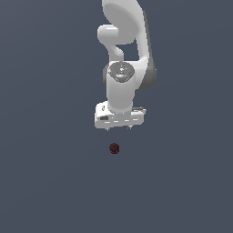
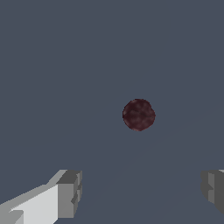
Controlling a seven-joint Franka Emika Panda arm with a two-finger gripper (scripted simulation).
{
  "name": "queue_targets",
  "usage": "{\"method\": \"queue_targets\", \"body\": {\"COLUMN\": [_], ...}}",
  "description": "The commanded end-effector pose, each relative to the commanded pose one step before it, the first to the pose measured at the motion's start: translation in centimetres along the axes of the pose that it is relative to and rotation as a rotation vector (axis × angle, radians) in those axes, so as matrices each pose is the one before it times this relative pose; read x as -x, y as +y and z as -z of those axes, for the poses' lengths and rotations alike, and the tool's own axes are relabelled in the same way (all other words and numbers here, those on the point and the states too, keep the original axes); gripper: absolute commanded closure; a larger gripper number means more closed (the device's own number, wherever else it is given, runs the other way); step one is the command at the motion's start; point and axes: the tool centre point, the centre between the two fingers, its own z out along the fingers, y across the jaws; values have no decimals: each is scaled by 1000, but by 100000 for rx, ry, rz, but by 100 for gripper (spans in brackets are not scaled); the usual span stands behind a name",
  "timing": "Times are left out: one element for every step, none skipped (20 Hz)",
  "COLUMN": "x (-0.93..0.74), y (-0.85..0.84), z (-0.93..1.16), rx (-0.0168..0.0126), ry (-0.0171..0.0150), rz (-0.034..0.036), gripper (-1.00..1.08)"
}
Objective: Pick up the object and move it to a goal position.
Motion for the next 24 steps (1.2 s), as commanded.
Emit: {"method": "queue_targets", "body": {"x": [-345, -160, -167, -173, -178, -182, -185, -181, -173, -165, -155, -141, -126, -113, -100, -89, -78, -69, -60, -53, -44, -39, -33, -27], "y": [212, 101, 112, 122, 132, 144, 155, 163, 166, 169, 172, 165, 158, 151, 144, 136, 127, 118, 109, 100, 92, 81, 72, 62], "z": [-562, -260, -280, -300, -320, -341, -362, -373, -375, -378, -376, -360, -342, -324, -306, -287, -268, -249, -229, -210, -190, -171, -151, -131], "rx": [118, 47, 46, 44, 40, 35, 30, 24, 17, 10, 4, -1, -6, -9, -11, -13, -14, -14, -14, -14, -13, -12, -11, -9], "ry": [102, 64, 69, 75, 82, 89, 97, 104, 108, 114, 118, 118, 117, 115, 112, 109, 105, 101, 95, 90, 83, 76, 68, 60], "rz": [4052, 1914, 2046, 2178, 2309, 2440, 2570, 2626, 2623, 2619, 2588, 2462, 2326, 2188, 2052, 1917, 1782, 1648, 1515, 1382, 1246, 1115, 984, 852], "gripper": [-92, -92, -92, -92, -92, -92, -92, -92, -92, -92, -92, -92, -92, -92, -92, -92, -92, -92, -92, -92, -92, -92, -92, -92]}}
